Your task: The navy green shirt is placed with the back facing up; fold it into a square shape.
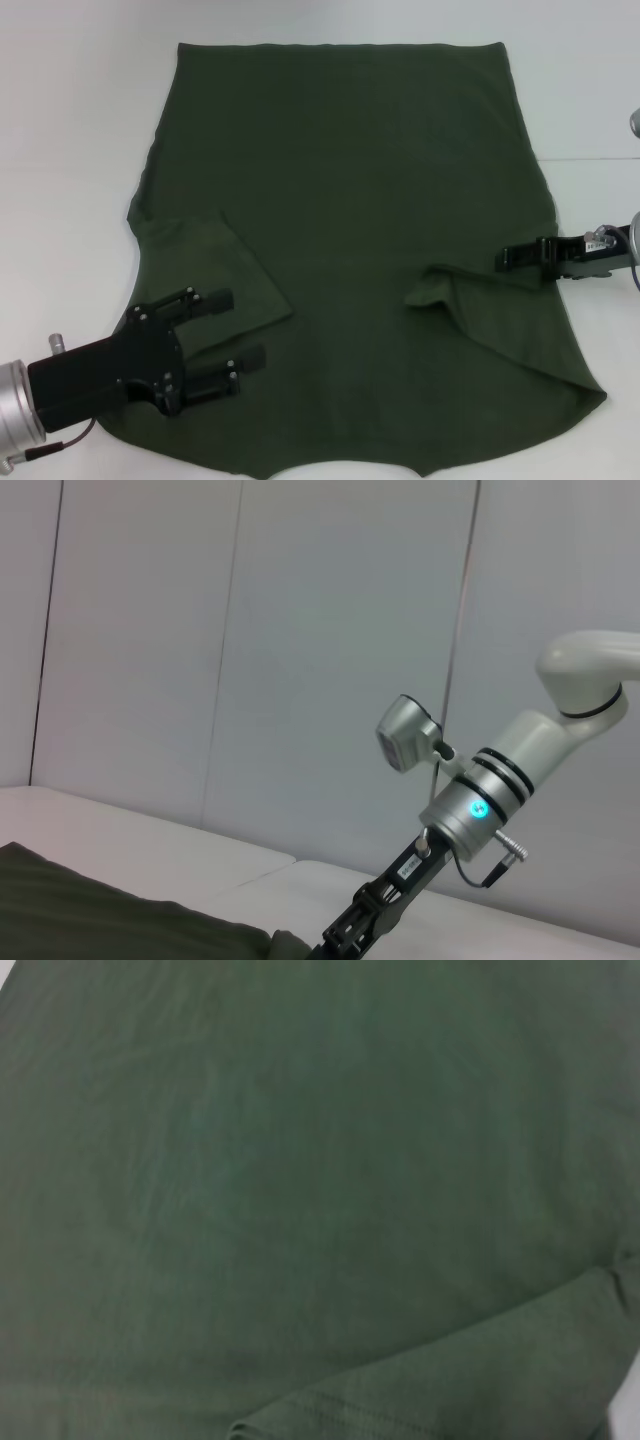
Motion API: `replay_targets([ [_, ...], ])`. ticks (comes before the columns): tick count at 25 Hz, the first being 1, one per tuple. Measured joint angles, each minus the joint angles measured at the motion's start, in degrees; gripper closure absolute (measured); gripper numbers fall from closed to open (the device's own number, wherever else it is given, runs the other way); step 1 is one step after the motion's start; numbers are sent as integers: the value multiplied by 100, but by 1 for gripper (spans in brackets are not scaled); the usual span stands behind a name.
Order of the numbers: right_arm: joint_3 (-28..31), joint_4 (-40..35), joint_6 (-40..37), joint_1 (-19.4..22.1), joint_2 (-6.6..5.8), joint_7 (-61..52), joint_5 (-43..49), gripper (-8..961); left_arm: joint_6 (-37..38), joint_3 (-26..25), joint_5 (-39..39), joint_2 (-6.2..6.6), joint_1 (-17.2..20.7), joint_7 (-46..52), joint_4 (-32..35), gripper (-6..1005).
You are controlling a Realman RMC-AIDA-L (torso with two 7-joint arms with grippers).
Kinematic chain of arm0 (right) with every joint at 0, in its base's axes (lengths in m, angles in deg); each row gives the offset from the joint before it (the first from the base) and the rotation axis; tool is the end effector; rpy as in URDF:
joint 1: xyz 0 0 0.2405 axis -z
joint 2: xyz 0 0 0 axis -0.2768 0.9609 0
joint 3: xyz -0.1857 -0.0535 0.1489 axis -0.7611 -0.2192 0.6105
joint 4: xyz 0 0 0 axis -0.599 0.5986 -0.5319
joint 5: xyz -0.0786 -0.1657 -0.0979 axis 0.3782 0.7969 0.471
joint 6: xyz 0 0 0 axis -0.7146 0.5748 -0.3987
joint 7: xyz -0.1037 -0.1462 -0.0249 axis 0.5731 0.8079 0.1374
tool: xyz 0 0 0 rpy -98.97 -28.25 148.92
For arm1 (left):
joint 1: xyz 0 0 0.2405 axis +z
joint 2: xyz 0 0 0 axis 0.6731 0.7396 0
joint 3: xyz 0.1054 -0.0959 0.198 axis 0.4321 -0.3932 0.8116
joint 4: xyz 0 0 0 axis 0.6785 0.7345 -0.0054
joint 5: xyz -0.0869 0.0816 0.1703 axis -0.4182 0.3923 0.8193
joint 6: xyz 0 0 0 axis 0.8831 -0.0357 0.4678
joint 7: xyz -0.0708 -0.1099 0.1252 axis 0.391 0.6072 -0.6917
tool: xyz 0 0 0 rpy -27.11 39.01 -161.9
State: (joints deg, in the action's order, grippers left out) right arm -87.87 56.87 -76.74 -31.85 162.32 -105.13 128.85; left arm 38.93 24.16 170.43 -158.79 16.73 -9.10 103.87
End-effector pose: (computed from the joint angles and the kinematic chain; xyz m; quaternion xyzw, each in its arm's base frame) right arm 0.2893 0.4426 -0.0074 -0.7457 0.6054 0.0538 0.2730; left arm -0.2422 0.2951 -0.0250 -0.9060 -0.1543 -0.3515 0.1784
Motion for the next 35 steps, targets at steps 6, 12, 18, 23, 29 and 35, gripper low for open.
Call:
replay_targets([
  [6,82,-29,133,15,129,172,-292,92,32,-19,0,0,0,0,0,194],
  [12,528,-158,-182,82,-91,666,-1592,92,42,-26,0,0,-6,0,0,194],
  [18,509,-184,-392,-2,-291,596,-1807,92,51,-26,0,5,-21,0,0,195],
  [23,330,-147,-560,-10,-353,183,-1019,92,57,-17,0,8,-49,0,0,195],
  [29,280,-116,-747,49,-342,12,-490,92,56,-7,0,3,-80,-2,0,195],
  [35,212,10,-591,63,-301,8,-321,91,51,-8,0,0,-79,-5,0,194],
])
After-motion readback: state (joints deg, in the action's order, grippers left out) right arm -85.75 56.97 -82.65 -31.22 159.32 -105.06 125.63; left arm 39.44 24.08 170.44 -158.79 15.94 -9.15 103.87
